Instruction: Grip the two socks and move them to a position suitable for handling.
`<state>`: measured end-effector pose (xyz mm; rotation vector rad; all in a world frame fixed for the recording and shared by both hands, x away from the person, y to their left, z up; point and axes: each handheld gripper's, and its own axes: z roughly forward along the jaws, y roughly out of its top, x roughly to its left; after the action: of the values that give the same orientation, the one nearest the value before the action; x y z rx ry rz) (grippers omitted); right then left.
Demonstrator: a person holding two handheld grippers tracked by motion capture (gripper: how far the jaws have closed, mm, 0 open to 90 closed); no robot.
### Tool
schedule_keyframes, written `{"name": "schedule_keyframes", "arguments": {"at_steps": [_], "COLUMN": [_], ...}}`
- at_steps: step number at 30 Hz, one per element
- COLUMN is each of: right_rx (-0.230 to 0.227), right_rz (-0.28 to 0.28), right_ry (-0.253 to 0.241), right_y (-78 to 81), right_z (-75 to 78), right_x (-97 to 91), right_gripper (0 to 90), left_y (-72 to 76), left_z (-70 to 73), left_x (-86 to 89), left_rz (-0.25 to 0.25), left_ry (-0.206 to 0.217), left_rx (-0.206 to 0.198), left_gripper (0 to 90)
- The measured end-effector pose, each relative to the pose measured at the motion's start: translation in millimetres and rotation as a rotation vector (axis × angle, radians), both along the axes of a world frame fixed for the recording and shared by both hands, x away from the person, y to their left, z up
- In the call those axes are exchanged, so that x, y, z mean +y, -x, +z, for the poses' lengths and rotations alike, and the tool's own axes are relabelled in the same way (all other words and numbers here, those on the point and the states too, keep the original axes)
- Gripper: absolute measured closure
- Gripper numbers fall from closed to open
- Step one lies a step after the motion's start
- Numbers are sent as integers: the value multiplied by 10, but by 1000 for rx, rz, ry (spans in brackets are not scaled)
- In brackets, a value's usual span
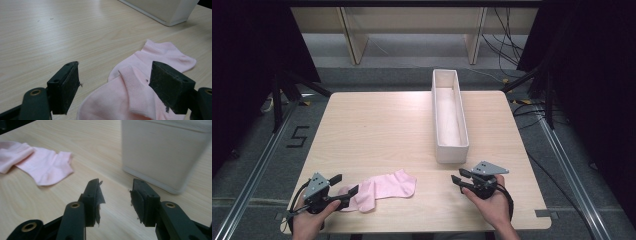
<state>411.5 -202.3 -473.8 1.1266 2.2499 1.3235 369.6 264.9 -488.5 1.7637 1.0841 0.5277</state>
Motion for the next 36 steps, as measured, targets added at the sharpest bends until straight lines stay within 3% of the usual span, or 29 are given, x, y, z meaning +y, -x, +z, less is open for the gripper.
{"name": "schedule_keyframes", "arguments": {"at_steps": [1, 3, 6, 7, 8, 9, 10, 11, 12, 14, 15, 18, 21, 22, 23, 25, 26, 31, 32, 35, 36], "right_rx": [-5, 9, -4, 19, 16, 16, 25, 48, 24, 29, 39, 41, 64, 64, 72, 69, 95, 116, 135, 122, 122], "right_rz": [18, 54, 103, 111, 137, 137, 156, 151, 172, 177, 196, 185, 183, 183, 196, 189, 187, 192, 198, 219, 219], "right_ry": [22, 7, 35, 25, 75, 75, 84, 75, 90, 98, 112, 127, 139, 139, 174, 171, 195, 208, 208, 197, 197], "right_y": [0, 3, -28, -36, -74, -74, -84, -65, -82, -82, -101, -124, -181, -181, -202, -233, -270, -339, -345, -352, -352], "right_z": [27, 57, 85, 86, 90, 90, 87, 89, 75, 68, 36, 0, -102, -102, -113, -162, -174, -230, -254, -284, -284], "right_x": [29, 147, 258, 330, 485, 485, 608, 673, 743, 817, 963, 1063, 1233, 1233, 1245, 1302, 1319, 1328, 1338, 1343, 1343], "right_gripper": [583, 583, 583, 585, 600, 600, 601, 600, 594, 587, 585, 585, 608, 608, 615, 623, 637, 673, 722, 845, 845], "left_y": [1, 16, 25, 20, 23, 20, 23, 33, 39, 47, 77, 102, 114, 114, 106, 91, 84, 48, 27, -6, -6], "left_z": [4, 25, 39, 38, 43, 41, 43, 53, 59, 64, 81, 82, 11, 11, -13, -44, -58, -110, -138, -175, -175], "left_x": [-10, -23, -36, -45, -46, -46, -53, -59, -59, -63, -71, -97, -187, -187, -198, -216, -224, -281, -306, -321, -321], "left_rz": [0, -6, -18, -36, -37, -43, -59, -55, -62, -67, -68, -85, -98, -98, -94, -87, -85, -107, -120, -113, -113], "left_ry": [4, -4, -6, -4, -13, -9, -5, -8, -11, -9, -17, -30, -33, -33, -47, -44, -50, -86, -107, -107, -107], "left_rx": [2, 2, -3, -9, -12, -15, -21, -20, -19, -18, -11, 2, 41, 41, 53, 69, 74, 108, 130, 150, 150], "left_gripper": [232, 240, 245, 245, 245, 245, 249, 250, 260, 287, 310, 385, 450, 464, 464, 509, 522, 553, 561, 622, 647]}}
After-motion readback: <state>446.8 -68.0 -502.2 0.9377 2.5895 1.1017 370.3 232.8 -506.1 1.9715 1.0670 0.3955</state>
